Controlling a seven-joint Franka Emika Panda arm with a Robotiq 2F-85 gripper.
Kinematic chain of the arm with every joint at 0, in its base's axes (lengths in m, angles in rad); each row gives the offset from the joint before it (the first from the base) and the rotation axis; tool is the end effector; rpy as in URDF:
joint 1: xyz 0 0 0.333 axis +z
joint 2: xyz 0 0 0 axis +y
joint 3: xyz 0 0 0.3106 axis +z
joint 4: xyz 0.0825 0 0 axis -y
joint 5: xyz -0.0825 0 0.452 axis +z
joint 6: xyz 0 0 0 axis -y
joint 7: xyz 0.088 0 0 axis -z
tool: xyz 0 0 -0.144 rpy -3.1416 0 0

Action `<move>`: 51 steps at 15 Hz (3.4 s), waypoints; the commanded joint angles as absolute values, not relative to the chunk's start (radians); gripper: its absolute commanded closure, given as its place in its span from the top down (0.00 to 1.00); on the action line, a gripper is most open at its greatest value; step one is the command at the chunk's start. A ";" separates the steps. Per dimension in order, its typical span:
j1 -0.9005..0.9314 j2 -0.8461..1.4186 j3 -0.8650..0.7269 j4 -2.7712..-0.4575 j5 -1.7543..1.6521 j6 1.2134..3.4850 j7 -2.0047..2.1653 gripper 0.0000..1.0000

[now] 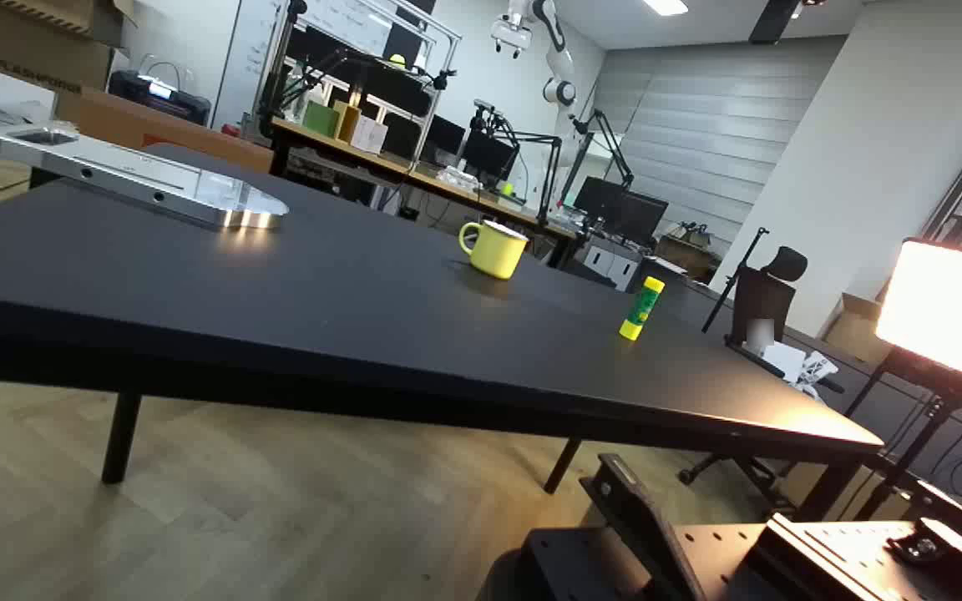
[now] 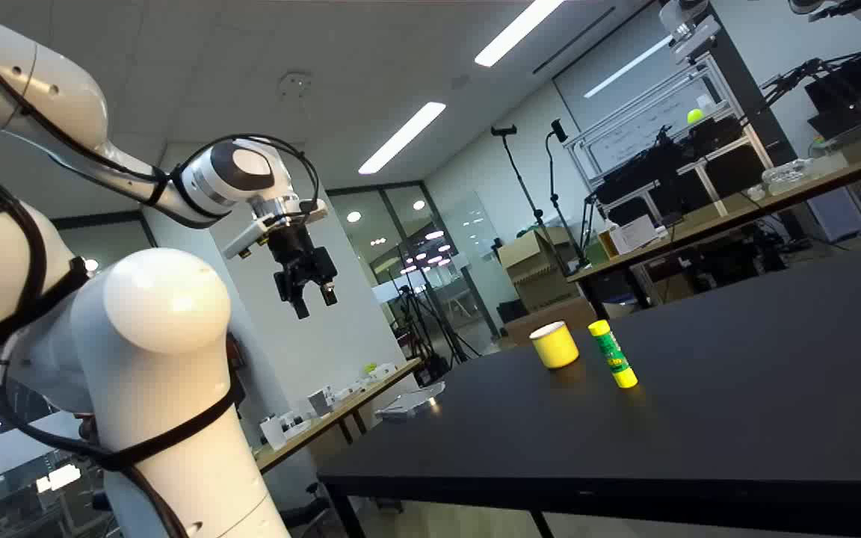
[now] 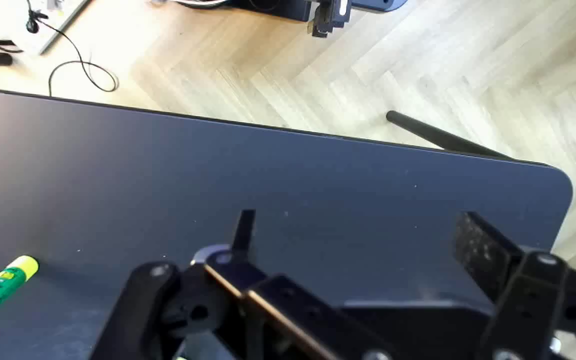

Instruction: Put the paper glue in the mug

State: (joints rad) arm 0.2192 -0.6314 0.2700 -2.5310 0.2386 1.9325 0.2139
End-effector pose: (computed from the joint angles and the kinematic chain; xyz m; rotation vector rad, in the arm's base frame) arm 0.3758 0.2181 0.4138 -3.0644 -0.2210 0.0007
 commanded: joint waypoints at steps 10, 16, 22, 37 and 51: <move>0.224 -0.630 0.266 -2.529 0.235 1.932 0.215 1.00; 0.151 -0.544 0.190 -2.493 0.168 1.987 0.142 1.00; 0.035 -0.327 0.062 -2.390 0.084 2.084 0.046 1.00; -0.089 0.086 -0.083 -2.072 -0.026 2.189 0.164 1.00; -0.093 0.166 -0.115 -2.052 -0.020 2.326 0.216 1.00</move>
